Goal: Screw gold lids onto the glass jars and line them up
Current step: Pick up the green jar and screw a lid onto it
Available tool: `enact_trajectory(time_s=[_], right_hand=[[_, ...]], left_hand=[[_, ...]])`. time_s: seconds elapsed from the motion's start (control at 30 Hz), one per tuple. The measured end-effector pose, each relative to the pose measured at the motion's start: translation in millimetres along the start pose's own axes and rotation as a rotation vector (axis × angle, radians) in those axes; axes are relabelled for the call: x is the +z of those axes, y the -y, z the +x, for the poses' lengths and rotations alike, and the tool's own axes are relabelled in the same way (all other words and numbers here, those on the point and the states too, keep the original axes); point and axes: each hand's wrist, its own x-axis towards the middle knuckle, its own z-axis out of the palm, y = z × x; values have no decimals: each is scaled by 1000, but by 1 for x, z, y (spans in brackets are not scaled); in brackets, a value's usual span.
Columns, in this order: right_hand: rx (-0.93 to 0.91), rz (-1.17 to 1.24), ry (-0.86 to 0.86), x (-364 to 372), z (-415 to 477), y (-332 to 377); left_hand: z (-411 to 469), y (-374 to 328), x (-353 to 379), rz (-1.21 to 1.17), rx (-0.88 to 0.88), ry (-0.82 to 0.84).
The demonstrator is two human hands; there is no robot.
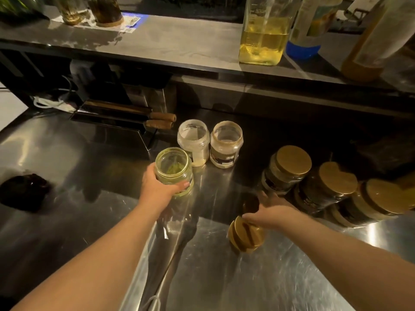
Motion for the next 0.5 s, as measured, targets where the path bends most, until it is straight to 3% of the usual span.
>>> enact_trajectory(time_s=[0.23, 0.4, 0.5], right_hand=[[-14, -13, -150, 0, 1, 1], [-358, 392, -213, -46, -35, 21], [-587, 444, -197, -72, -57, 36]], left_hand=[[-26, 6, 7, 134, 98, 120], [-46, -4, 17, 278, 141, 257], [-54, -7, 24, 347, 204, 315]])
